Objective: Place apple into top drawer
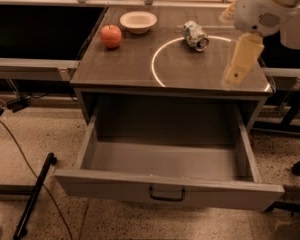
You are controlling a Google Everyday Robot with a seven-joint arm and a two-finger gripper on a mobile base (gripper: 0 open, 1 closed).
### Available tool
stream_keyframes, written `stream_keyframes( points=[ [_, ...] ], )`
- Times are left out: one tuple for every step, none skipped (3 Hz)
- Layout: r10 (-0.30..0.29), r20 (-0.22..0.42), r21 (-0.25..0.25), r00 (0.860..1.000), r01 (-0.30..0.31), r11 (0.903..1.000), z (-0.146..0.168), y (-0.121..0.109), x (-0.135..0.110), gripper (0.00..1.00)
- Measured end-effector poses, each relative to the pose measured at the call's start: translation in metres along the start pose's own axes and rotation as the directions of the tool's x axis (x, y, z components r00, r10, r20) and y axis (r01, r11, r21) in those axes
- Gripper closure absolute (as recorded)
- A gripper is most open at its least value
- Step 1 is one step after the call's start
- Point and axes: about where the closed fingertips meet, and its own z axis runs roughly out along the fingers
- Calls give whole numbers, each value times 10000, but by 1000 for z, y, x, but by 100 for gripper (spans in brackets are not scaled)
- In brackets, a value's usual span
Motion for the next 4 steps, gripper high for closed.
stream_keyframes(
  points=[
    [-823, 986, -386, 9917, 865, 9955, 46, -52, -59, 0],
    [-1607, 2241, -394, 9612, 1737, 9840, 67, -83, -108, 0],
    [-1597, 2388, -119, 9579, 1673, 9858, 61, -92, -111, 0],
    [-1235, 3008, -21, 9456, 1302, 9915, 85, -107, -127, 0]
  ],
)
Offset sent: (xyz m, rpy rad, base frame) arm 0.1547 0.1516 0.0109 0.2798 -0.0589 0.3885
